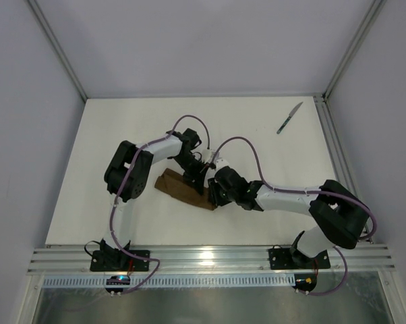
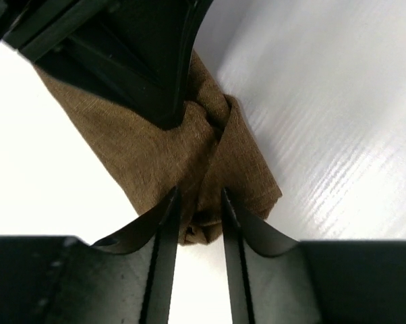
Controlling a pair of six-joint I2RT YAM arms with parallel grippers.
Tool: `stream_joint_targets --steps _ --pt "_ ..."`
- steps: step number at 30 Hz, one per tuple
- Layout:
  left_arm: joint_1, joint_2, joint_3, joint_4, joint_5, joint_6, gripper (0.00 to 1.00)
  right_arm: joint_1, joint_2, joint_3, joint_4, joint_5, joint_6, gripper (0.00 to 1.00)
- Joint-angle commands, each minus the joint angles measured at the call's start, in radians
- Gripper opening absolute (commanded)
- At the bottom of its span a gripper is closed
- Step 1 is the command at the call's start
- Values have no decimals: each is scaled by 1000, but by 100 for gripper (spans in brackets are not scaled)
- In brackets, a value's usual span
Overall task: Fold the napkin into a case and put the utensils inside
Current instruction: Stuff the top corner of the smaller-rectangle-folded napkin at the center of the board.
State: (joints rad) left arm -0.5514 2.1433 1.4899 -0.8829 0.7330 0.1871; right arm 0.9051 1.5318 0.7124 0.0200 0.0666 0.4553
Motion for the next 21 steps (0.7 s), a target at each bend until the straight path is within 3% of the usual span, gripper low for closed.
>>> stream_joint_targets --steps 1,5,11,19,21 --pt "-4 26 -11 53 -12 9 0 -2 -99 35 -115 15 -29 36" --pt "-4 -9 -7 59 -11 -6 0 0 -177 47 -167 58 -12 44" --pt "-5 -46 1 84 -9 -37 0 6 -102 82 -167 122 22 52" --pt "-5 -7 6 98 12 -63 0 35 40 130 -126 223 51 53" --pt "-5 -16 6 102 13 -72 0 35 74 116 -124 251 69 45"
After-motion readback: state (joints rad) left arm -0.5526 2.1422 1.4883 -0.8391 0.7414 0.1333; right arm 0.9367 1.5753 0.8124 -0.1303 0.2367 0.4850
